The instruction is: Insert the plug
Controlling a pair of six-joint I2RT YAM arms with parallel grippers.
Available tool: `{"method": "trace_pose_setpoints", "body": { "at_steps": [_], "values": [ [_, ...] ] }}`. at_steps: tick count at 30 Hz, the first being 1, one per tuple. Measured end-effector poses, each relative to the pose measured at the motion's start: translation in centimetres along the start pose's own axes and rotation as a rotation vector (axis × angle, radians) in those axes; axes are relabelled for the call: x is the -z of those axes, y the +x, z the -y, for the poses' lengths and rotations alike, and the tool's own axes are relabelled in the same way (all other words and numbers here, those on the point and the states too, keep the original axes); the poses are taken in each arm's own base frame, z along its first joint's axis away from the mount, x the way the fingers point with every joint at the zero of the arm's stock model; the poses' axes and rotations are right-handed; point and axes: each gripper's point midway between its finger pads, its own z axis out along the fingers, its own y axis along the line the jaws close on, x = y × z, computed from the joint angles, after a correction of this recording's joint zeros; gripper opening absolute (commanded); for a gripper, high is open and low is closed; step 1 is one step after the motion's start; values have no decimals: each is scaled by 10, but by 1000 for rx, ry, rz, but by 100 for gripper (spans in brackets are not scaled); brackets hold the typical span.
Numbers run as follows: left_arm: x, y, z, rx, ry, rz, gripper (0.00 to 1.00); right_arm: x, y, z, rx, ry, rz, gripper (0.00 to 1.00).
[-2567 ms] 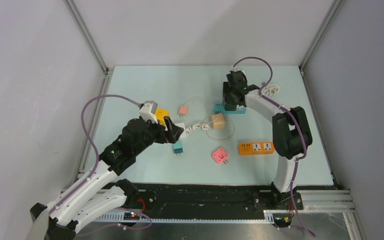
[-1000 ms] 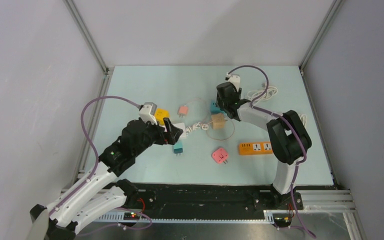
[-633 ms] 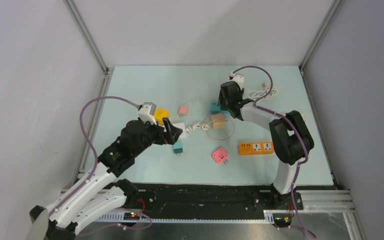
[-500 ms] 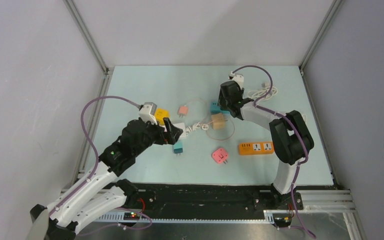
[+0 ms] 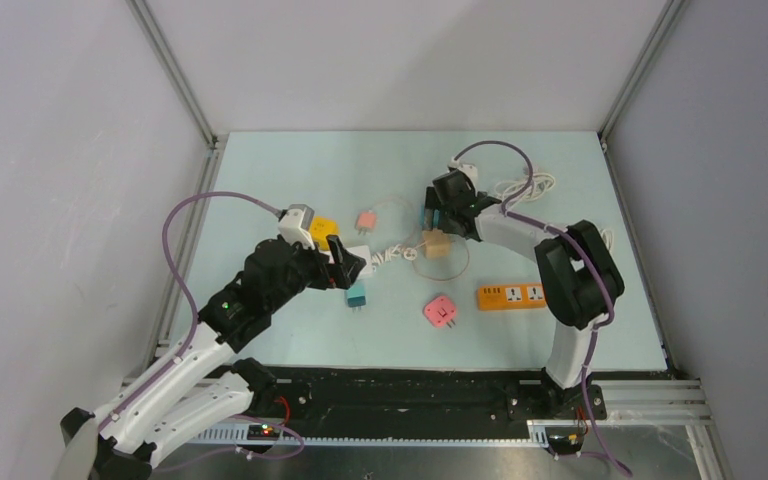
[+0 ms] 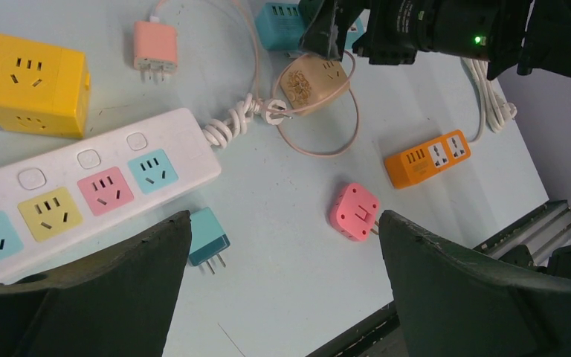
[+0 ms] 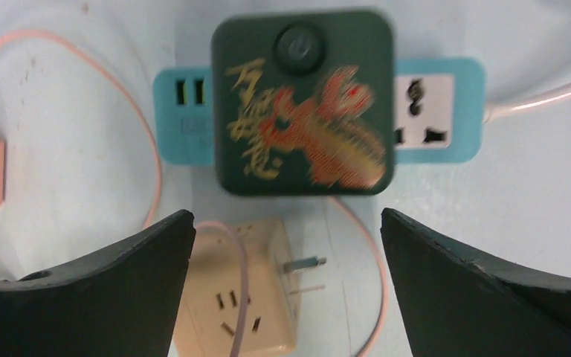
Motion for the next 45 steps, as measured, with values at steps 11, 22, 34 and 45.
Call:
{"method": "trace_pose_setpoints", "body": {
  "at_steps": [11, 22, 34, 45],
  "values": [
    [0, 0, 0, 0, 0, 1, 100, 74, -61, -15, -44, -98, 112, 100],
    [3, -1, 0, 5, 5, 11, 100, 146, -62, 10, -55, -157, 179, 90],
    [-10, 46, -35, 71, -135, -101, 100, 168, 19, -6, 3, -255, 38, 75],
    [-18, 65, -60, 126, -253, -168, 100, 158, 140, -62, 181, -336, -250, 85]
  ]
}}
